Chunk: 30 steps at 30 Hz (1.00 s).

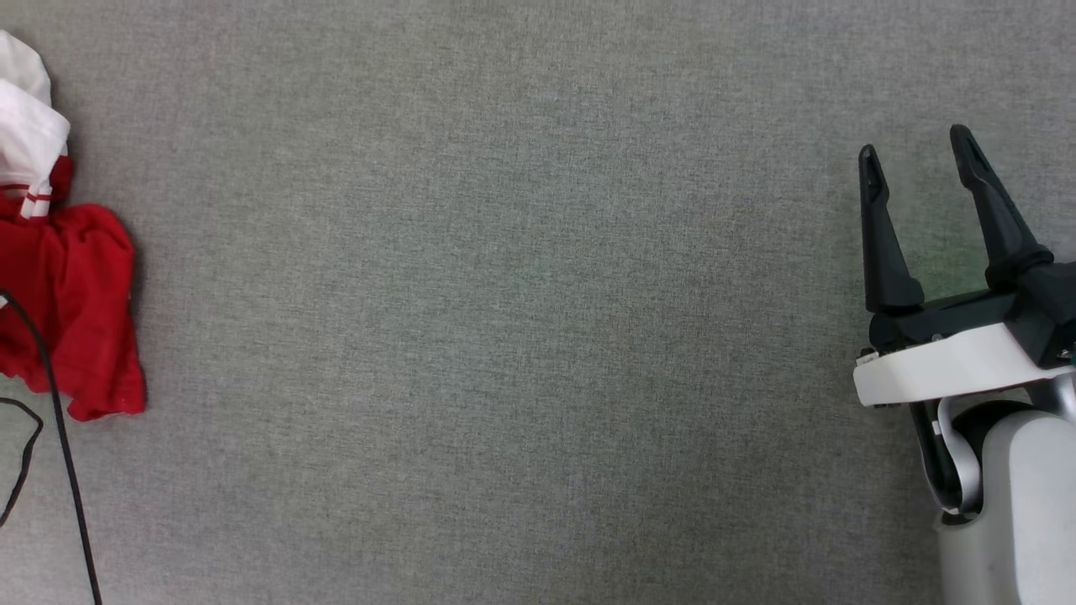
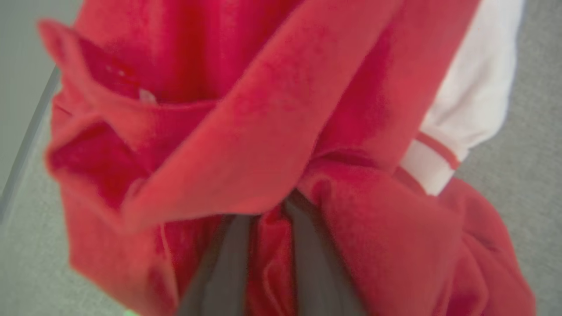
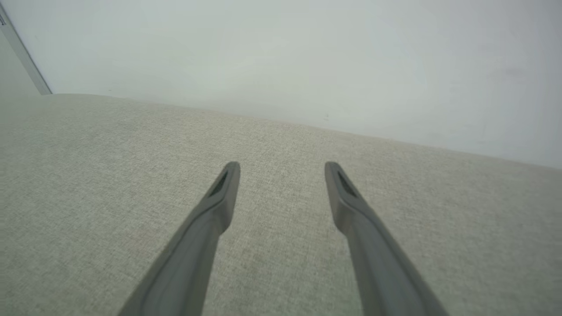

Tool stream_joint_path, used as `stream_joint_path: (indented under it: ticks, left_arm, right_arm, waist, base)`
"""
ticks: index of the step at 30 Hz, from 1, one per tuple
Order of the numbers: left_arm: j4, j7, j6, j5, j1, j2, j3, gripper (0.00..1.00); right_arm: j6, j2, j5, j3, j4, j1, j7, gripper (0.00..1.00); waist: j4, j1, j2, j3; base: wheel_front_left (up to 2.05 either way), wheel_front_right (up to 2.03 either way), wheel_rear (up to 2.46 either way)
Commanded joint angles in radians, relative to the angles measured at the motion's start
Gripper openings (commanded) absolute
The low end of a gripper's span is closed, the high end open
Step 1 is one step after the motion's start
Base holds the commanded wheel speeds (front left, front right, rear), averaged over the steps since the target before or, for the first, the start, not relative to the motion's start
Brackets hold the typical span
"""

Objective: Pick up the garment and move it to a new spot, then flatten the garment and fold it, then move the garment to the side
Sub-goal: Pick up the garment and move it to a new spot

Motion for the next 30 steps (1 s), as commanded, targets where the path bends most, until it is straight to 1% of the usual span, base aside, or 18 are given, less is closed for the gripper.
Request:
stream_joint_path:
  ticks: [1,8,9,10,15,17,23,26,30]
  left_arm:
    - [0.040,0.019,0.000,0.011,0.071,-0.065,-0.037,0.00]
    - [-0.001,-0.133,0.000,0.083,0.009,-0.018,-0.065,0.00]
    - [-0.010,-0.216,0.002,0.113,-0.019,-0.013,-0.078,0.00]
    - [-0.007,-0.242,0.008,0.123,-0.023,-0.016,-0.082,0.00]
    - [0.009,-0.360,0.017,0.166,-0.028,-0.041,-0.104,0.00]
    - [0.007,-0.425,0.028,0.183,-0.032,-0.055,-0.112,0.00]
    - [-0.005,-0.579,0.034,0.222,-0.026,-0.108,-0.140,0.00]
    - [-0.014,-0.630,0.038,0.236,-0.018,-0.141,-0.156,0.00]
    - [-0.035,-0.664,0.037,0.241,-0.010,-0.183,-0.178,0.00]
  right_arm:
    - [0.000,0.000,0.000,-0.001,0.000,-0.009,-0.004,1.00]
    - [0.000,0.000,0.012,-0.010,0.023,0.023,-0.010,1.00]
    - [0.000,0.000,0.021,-0.013,0.039,0.040,-0.014,1.00]
    - [0.000,0.000,0.024,-0.014,0.046,0.046,-0.015,1.00]
    - [0.000,0.000,0.041,-0.024,0.070,0.082,-0.022,1.00]
    - [0.000,0.000,0.045,-0.034,0.075,0.099,-0.023,1.00]
    - [0.000,0.000,0.056,-0.070,0.079,0.156,-0.013,1.00]
    - [0.000,0.000,0.064,-0.082,0.080,0.179,-0.007,1.00]
    - [0.000,0.000,0.075,-0.091,0.073,0.207,0.001,1.00]
  waist:
    - [0.001,0.0000,0.0000,-0.011]
    - [0.013,0.0000,0.0000,-0.096]
    - [0.020,0.0000,0.0000,-0.143]
    - [0.022,0.0000,0.0000,-0.160]
    - [0.027,0.0000,0.0000,-0.248]
    - [0.027,0.0000,0.0000,-0.278]
    - [0.018,0.0000,0.0000,-0.359]
    - [0.004,0.0000,0.0000,-0.393]
    - [-0.024,0.0000,0.0000,-0.423]
  base:
    - [0.00,0.00,0.00]
    - [0.00,0.00,0.00]
    - [0.00,0.00,0.00]
    - [0.00,0.00,0.00]
    - [0.00,0.00,0.00]
    - [0.00,0.00,0.00]
    - [0.00,0.00,0.00]
    - [0.00,0.00,0.00]
    - [0.00,0.00,0.00]
